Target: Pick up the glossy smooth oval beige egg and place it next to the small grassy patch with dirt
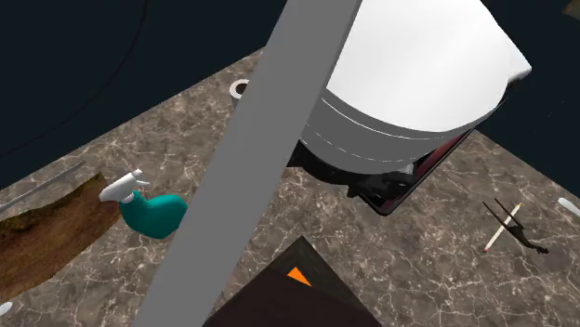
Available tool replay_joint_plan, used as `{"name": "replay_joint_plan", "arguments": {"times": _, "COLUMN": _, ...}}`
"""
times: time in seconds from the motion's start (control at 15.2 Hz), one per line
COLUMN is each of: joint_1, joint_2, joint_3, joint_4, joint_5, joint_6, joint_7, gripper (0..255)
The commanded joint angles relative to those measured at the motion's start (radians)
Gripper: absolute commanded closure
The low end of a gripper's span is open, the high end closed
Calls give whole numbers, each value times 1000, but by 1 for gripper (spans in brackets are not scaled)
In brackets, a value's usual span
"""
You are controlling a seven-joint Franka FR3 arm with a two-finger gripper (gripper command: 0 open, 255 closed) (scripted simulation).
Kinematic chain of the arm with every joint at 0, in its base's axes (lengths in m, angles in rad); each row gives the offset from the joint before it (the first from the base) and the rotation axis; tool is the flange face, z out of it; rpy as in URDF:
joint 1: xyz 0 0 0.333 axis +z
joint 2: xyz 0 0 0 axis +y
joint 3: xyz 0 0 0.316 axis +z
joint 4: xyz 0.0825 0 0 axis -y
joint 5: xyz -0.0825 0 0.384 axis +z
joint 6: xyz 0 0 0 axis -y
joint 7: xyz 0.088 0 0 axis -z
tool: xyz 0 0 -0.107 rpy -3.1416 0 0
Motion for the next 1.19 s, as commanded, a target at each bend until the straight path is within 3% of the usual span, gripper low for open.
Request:
{"name": "replay_joint_plan", "arguments": {"times": 0.0, "joint_1": 0, "joint_2": 0, "joint_3": 0, "joint_4": 0, "joint_5": 0, "joint_6": 0, "joint_7": 0, "gripper": 0}}
{"name": "replay_joint_plan", "arguments": {"times": 0.59, "joint_1": 42, "joint_2": 202, "joint_3": 9, "joint_4": -107, "joint_5": 56, "joint_6": 236, "joint_7": -37, "gripper": 0}}
{"name": "replay_joint_plan", "arguments": {"times": 1.12, "joint_1": 90, "joint_2": 447, "joint_3": 16, "joint_4": -124, "joint_5": 123, "joint_6": 431, "joint_7": -87, "gripper": 0}}
